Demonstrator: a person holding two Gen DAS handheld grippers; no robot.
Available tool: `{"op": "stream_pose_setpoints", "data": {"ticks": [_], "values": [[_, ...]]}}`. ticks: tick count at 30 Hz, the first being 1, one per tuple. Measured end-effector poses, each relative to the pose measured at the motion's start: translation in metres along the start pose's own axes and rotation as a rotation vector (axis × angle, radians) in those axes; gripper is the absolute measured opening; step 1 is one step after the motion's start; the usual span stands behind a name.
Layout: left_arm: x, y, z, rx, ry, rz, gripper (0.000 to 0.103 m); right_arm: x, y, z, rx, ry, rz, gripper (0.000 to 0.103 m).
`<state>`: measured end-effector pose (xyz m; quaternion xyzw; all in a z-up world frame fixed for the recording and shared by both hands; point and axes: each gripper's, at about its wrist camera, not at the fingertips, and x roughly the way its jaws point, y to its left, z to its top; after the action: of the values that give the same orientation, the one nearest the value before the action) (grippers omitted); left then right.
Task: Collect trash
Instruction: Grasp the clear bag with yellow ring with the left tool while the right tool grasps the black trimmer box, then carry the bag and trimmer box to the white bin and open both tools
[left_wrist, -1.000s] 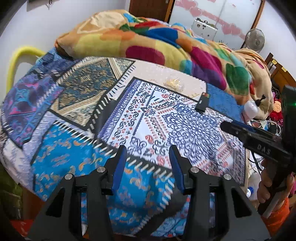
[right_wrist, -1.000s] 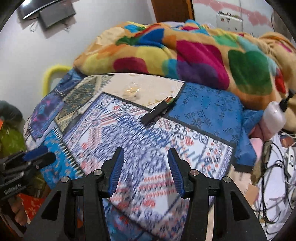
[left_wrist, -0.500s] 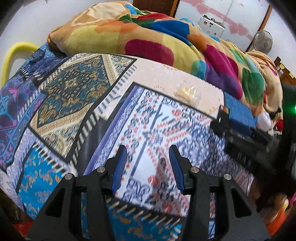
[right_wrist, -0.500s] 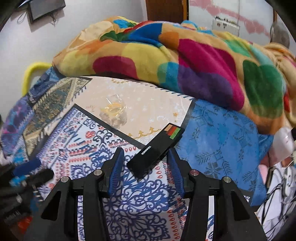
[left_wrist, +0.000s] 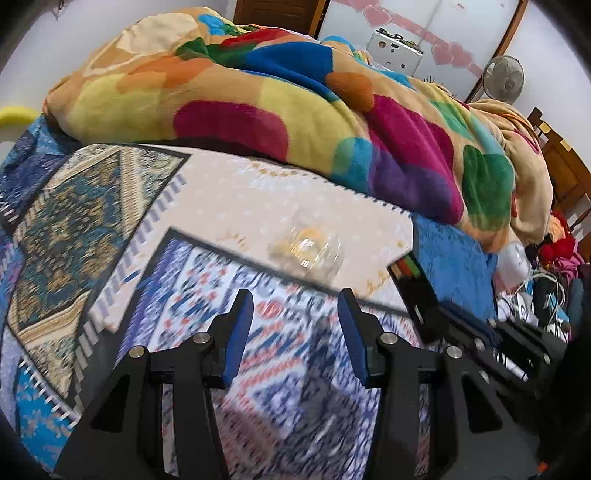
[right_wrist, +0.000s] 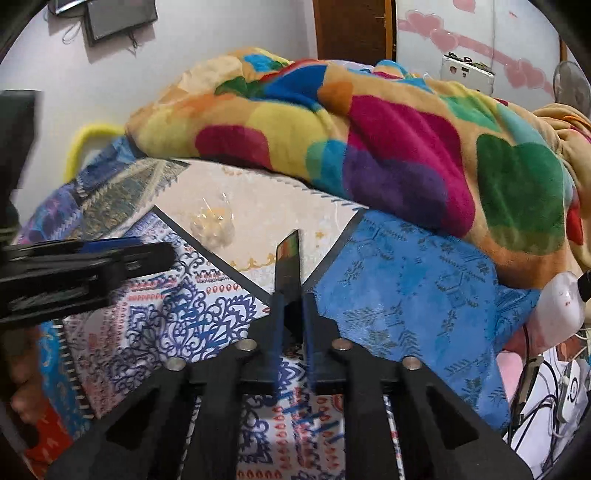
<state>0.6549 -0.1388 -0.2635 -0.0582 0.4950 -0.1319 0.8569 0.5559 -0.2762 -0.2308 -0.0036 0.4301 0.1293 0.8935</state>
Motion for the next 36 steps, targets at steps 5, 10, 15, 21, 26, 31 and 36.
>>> {"op": "stream_pose_setpoints", "data": {"ticks": [5,10,15,21,26,31,36], "values": [[0.017,-0.008,0.014,0.009,0.001,0.013,0.047,-0.004,-0.005,-0.001,-0.016,0.008,0.02,0.006],[0.027,-0.016,0.022,0.043,-0.025,0.067,0.047,0.001,-0.011,0.002,0.025,0.021,0.07,0.006],[0.027,-0.018,0.019,0.078,-0.038,0.104,0.033,0.014,0.0,0.005,0.03,0.058,0.084,0.016],[0.014,-0.009,0.0,0.086,-0.035,0.074,0.031,0.019,0.01,0.006,0.004,0.033,0.022,0.018],[-0.001,-0.002,-0.022,0.075,-0.038,0.069,0.031,0.022,0.021,0.005,-0.047,0.031,-0.007,0.022],[-0.016,0.003,-0.042,0.067,-0.024,0.083,0.031,0.022,0.024,0.003,-0.064,0.036,-0.001,0.02],[-0.036,-0.001,-0.051,0.089,-0.034,0.088,0.031,0.016,0.021,0.002,0.004,0.058,0.016,0.02]]}}
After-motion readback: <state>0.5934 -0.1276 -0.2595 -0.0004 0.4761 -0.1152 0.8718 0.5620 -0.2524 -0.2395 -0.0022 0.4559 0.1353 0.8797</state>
